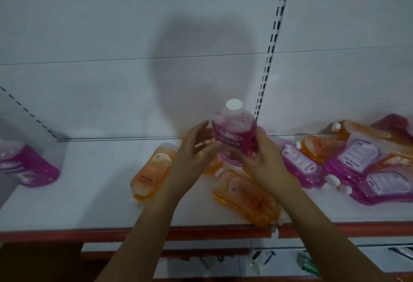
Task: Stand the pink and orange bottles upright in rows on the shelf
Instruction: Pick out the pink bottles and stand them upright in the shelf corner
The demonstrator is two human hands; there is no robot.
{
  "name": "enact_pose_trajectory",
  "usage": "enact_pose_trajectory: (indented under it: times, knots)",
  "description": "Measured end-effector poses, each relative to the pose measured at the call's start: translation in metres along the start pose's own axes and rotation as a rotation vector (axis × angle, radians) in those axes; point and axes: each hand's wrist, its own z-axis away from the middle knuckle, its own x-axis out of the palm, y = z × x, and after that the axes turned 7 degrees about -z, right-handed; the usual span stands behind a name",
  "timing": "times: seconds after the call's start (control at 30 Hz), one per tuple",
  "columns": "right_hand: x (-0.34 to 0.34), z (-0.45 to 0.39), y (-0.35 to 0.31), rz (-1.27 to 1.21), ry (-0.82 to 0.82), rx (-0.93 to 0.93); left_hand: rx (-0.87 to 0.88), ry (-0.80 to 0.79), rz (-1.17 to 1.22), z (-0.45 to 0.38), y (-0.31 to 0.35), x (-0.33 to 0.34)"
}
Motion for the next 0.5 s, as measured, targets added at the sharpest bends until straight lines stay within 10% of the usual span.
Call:
enact_pose_trajectory:
  times: [0.5]
  knots:
    - [0.174,-0.053,-0.083,-0.238,-0.390,-0.099,-0.261,0.294,0.238,0.082,-0.076,-0.159]
